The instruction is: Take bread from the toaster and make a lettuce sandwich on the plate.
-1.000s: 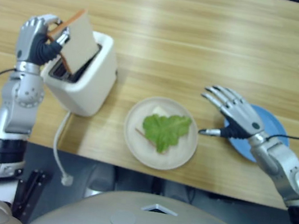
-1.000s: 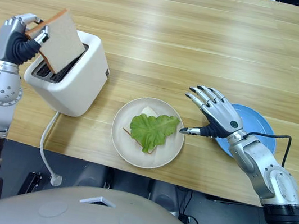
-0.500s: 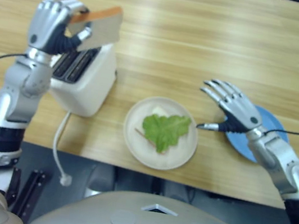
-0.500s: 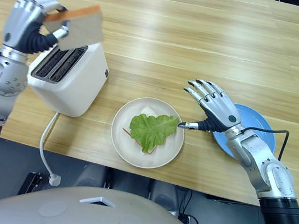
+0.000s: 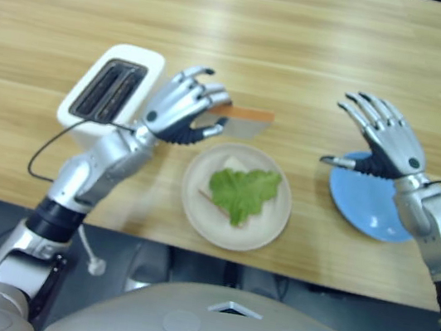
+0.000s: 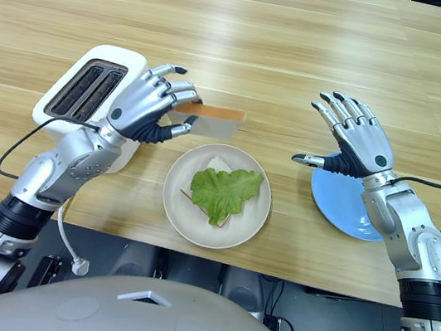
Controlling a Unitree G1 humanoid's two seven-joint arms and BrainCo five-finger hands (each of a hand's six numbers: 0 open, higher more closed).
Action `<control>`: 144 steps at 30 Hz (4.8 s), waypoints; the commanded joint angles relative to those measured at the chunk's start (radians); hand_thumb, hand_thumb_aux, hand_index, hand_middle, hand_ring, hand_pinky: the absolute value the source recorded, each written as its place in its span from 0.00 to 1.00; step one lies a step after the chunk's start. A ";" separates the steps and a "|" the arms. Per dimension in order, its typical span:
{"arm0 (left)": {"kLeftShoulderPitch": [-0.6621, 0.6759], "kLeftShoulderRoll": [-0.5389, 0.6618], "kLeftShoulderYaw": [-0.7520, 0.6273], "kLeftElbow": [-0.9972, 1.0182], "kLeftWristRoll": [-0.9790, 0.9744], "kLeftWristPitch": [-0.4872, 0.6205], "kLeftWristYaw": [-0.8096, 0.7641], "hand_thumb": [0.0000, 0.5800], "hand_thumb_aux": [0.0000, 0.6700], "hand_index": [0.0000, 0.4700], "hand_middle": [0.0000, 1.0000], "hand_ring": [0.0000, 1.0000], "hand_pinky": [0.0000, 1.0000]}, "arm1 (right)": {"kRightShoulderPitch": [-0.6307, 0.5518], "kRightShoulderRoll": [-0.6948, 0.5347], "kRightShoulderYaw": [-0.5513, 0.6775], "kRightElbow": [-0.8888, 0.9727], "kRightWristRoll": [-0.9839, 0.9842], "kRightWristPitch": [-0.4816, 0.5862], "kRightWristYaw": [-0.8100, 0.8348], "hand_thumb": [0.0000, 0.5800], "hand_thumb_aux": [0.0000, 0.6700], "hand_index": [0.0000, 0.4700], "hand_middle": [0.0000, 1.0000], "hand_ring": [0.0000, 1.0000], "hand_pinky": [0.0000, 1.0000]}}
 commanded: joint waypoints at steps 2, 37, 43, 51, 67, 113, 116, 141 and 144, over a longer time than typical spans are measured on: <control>-0.026 -0.018 -0.070 0.072 0.117 -0.018 0.072 1.00 1.00 0.98 1.00 1.00 1.00 | -0.013 0.009 0.021 0.006 0.005 0.004 0.007 0.00 0.00 0.00 0.00 0.00 0.00; -0.014 -0.033 -0.328 0.266 0.361 0.088 0.315 1.00 1.00 0.98 1.00 1.00 1.00 | -0.005 0.012 0.080 -0.008 0.009 -0.028 0.038 0.00 0.00 0.00 0.00 0.00 0.00; 0.020 -0.008 -0.333 0.235 0.353 0.074 0.305 1.00 1.00 0.98 1.00 1.00 1.00 | 0.002 0.008 0.080 -0.010 0.010 -0.034 0.039 0.00 0.00 0.00 0.00 0.00 0.00; 0.038 0.022 -0.419 0.381 0.325 0.000 0.200 1.00 1.00 0.98 0.67 0.67 0.67 | 0.011 0.005 0.088 -0.019 0.013 -0.060 0.056 0.00 0.00 0.00 0.00 0.00 0.00; 0.057 0.011 -0.484 0.591 0.108 -0.124 -0.027 0.00 0.00 0.00 0.00 0.00 0.00 | 0.049 -0.021 0.062 -0.061 0.079 -0.108 0.094 0.00 0.00 0.00 0.00 0.00 0.00; 0.316 0.128 -0.139 0.471 -0.271 -0.381 -0.323 1.00 1.00 0.98 1.00 1.00 1.00 | 0.321 -0.094 0.170 -0.008 0.707 -0.134 0.945 1.00 1.00 0.98 1.00 1.00 1.00; 0.259 0.079 -0.160 0.534 -0.219 -0.383 -0.268 1.00 1.00 0.98 1.00 1.00 1.00 | 0.264 -0.037 0.229 0.041 0.668 -0.145 0.953 1.00 1.00 0.98 1.00 1.00 1.00; -0.013 -0.005 -0.086 0.693 -0.273 -0.422 0.087 0.00 0.00 0.00 0.00 0.00 0.00 | 0.017 0.145 0.193 0.253 0.616 -0.305 0.584 0.00 0.00 0.00 0.00 0.00 0.00; 0.064 0.029 -0.010 0.501 -0.429 -0.435 0.032 0.00 0.00 0.00 0.00 0.00 0.00 | 0.076 0.120 0.119 0.100 0.812 -0.325 0.612 0.00 0.00 0.00 0.00 0.00 0.00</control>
